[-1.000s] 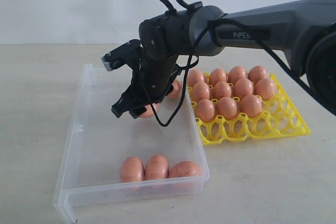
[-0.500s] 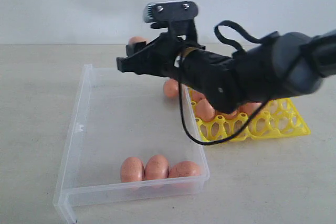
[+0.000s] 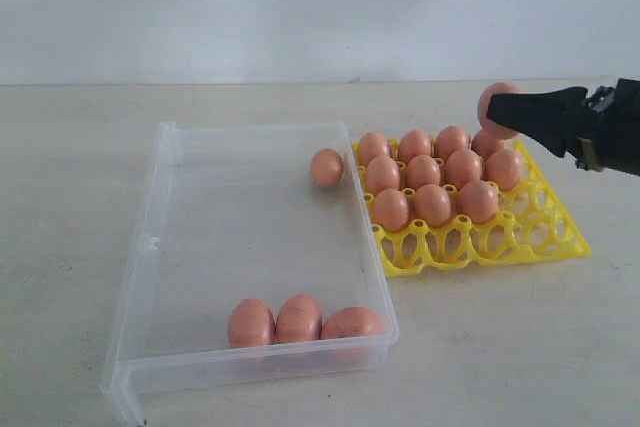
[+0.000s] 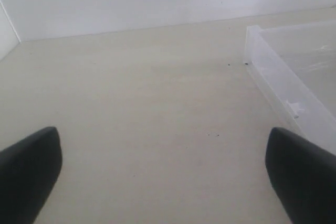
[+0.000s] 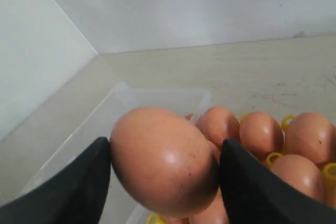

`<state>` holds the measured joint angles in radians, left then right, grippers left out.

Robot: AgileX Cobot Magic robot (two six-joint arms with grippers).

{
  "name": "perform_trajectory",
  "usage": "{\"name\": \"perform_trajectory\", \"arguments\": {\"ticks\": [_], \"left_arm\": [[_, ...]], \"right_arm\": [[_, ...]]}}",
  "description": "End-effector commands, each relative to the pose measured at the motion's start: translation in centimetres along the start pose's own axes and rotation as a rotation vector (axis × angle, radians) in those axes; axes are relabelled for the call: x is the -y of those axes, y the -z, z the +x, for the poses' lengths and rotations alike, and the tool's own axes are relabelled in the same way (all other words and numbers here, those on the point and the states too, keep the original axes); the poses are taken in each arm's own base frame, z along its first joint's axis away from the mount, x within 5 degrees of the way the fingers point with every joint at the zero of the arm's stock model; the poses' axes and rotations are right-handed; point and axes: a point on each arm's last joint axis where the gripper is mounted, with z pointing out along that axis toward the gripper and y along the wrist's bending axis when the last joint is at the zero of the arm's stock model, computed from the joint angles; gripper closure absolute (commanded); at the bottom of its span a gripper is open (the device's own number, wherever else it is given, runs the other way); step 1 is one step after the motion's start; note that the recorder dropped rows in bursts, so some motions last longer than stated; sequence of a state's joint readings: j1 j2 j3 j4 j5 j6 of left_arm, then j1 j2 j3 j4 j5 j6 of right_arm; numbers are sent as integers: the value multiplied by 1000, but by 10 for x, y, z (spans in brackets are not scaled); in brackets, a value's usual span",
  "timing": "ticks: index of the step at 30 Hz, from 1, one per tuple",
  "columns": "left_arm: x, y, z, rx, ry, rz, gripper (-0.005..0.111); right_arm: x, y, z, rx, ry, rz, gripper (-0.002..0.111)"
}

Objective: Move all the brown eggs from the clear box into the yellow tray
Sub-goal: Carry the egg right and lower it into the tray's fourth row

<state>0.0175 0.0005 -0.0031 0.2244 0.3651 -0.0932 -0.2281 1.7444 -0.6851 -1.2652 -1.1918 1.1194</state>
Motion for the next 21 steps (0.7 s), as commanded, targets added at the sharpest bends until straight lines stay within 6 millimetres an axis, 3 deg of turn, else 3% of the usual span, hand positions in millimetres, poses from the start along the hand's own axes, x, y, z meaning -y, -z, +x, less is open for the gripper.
{"name": "perform_trajectory", "arguments": {"ticks": [1,4,8,21], "left_arm": [[0,0,1,-1,5,4,6],[0,0,1,-1,5,4,6],[0,0,1,-1,3,4,6],[0,0,1,-1,3,4,6]], "right_arm": [[0,5,6,-79,37,1,109],[14,9,22,-252,37,155,109],[27,11,25,-269,34,276,109],[41,7,23,-262,125,316,109]]}}
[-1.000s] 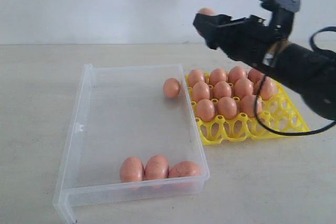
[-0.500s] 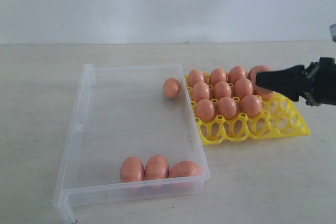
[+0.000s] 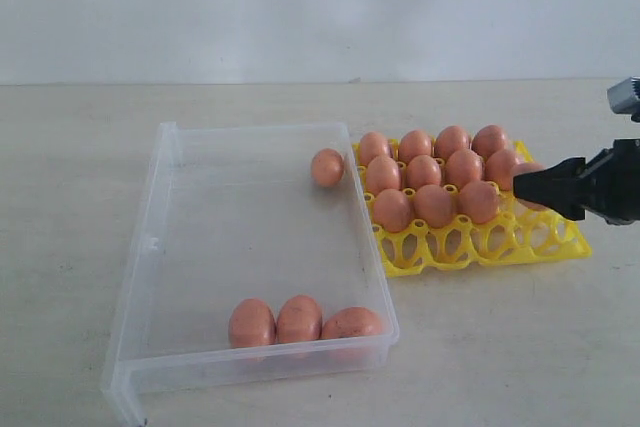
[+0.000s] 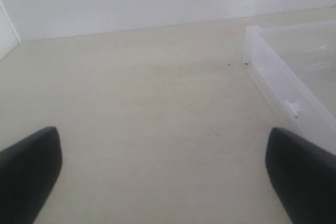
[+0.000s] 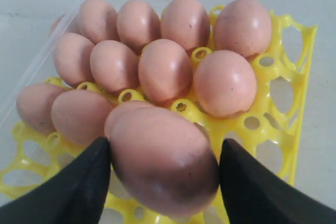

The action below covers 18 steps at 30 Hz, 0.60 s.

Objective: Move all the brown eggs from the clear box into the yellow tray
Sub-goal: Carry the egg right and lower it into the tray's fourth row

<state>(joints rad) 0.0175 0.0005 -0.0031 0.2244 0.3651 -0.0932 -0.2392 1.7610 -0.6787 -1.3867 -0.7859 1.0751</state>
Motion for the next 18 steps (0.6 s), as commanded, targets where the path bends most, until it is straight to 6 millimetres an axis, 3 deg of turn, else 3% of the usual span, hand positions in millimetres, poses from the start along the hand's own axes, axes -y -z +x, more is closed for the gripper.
{"name": "perform_trajectory", "arguments": {"ticks": [1,18], "left_arm": [[0,0,1,-1,3,4,6],[1,0,-2,33,10,10,6]], "right_arm": [[10,-7,-6,28,30,-1,109],[22,-25,0,47,-52,-50,108]]}}
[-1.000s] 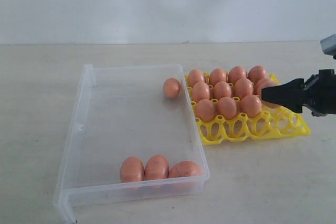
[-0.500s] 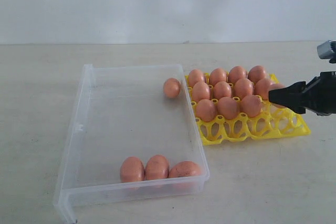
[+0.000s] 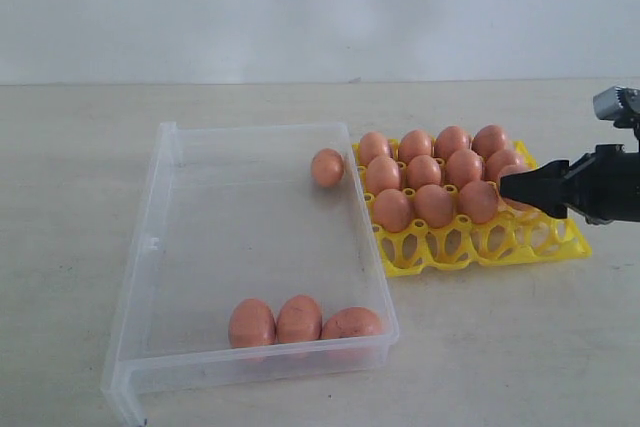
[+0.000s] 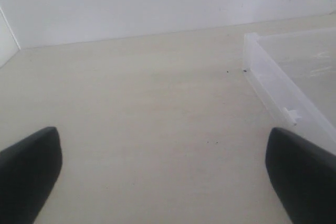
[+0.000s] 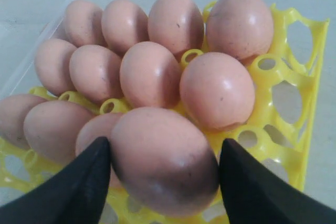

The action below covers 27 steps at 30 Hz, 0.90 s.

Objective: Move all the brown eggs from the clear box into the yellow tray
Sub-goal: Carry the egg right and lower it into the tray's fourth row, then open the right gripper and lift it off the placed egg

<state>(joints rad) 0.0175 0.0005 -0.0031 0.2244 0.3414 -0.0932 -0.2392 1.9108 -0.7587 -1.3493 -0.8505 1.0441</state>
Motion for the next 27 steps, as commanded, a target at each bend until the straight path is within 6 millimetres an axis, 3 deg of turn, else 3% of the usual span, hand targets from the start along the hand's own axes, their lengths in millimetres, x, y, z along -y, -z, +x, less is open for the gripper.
{"name": "perform_trajectory", "arguments": {"ticks": [1,4,7,8,12,15,17,27], "left_arm": [[1,0,0,10,10,8,7],[1,0,0,10,10,8,15],[1,0,0,10,10,8,41],[1,0,0,10,10,8,55],[1,0,0,10,10,8,85],[1,0,0,10,10,8,102],[1,0,0,10,10,8,111],[1,0,0,10,10,8,111]], "right_arm": [[2,2,-6,44,-11,6,108],[2,2,-6,45,-12,6,108],[1,2,-7,47,2,-6,105],[0,2,-7,53,25,-17,97],[0,2,-7,55,31,-15,57],[2,2,-10,84,2,2,43],[2,2,-10,86,1,3,42],[7,2,-14,127,-61,55,42]]}}
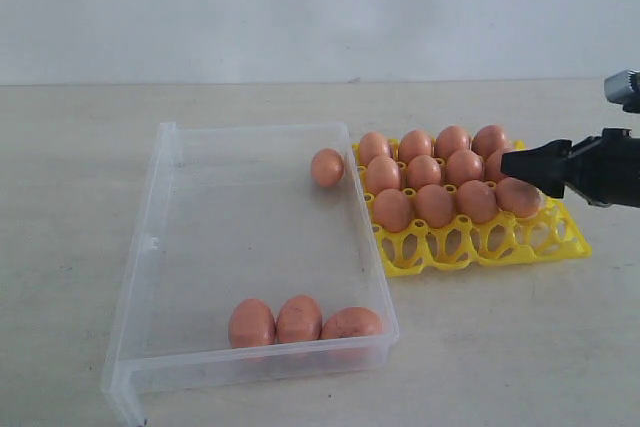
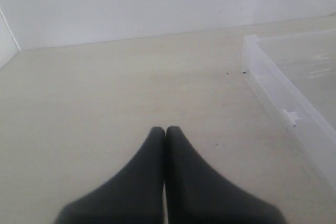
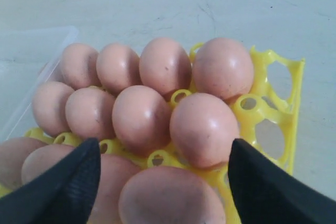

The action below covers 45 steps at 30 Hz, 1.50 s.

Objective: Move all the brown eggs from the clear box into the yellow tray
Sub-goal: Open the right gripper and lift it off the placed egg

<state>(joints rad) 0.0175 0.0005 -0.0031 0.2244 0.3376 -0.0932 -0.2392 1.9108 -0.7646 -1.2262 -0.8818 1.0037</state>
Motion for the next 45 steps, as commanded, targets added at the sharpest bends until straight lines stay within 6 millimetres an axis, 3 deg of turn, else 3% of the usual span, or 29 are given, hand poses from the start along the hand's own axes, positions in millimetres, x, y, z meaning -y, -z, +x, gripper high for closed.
{"name": "perform_trajectory", "arguments": {"ticks": [1,3,5,7,10,14,17,22,23,27,29,33,45], "left_arm": [[1,0,0,6,10,7,111],[1,0,0,6,10,7,111],[1,0,0,6,10,7,111],[1,0,0,6,10,7,111],[1,0,0,6,10,7,111],[1,0,0,6,10,7,111],[1,0,0,6,10,7,111],[1,0,0,6,10,7,111],[1,0,0,6,10,7,111],[1,0,0,6,10,7,111],[1,0,0,6,10,7,111],[1,0,0,6,10,7,111],[1,0,0,6,10,7,111]], "right_arm": [[5,2,-4,33,-48,35,42],[3,3,-8,59,-115,26,43],[-1,4,-12,86,-126,-7,51],[-6,8,-19,108,-107,-25,70],[-10,13,-24,95,-33,-5,108],[-16,23,-33,72,43,52,109],[-31,26,-45,48,101,147,109],[-40,32,-49,-282,194,927,109],[-44,33,-51,-309,213,992,109],[-79,2,-51,-343,292,699,109],[-87,-7,-47,-410,307,624,109],[-89,-20,-39,-589,226,546,109],[-86,-30,-39,-581,203,537,109]]}}
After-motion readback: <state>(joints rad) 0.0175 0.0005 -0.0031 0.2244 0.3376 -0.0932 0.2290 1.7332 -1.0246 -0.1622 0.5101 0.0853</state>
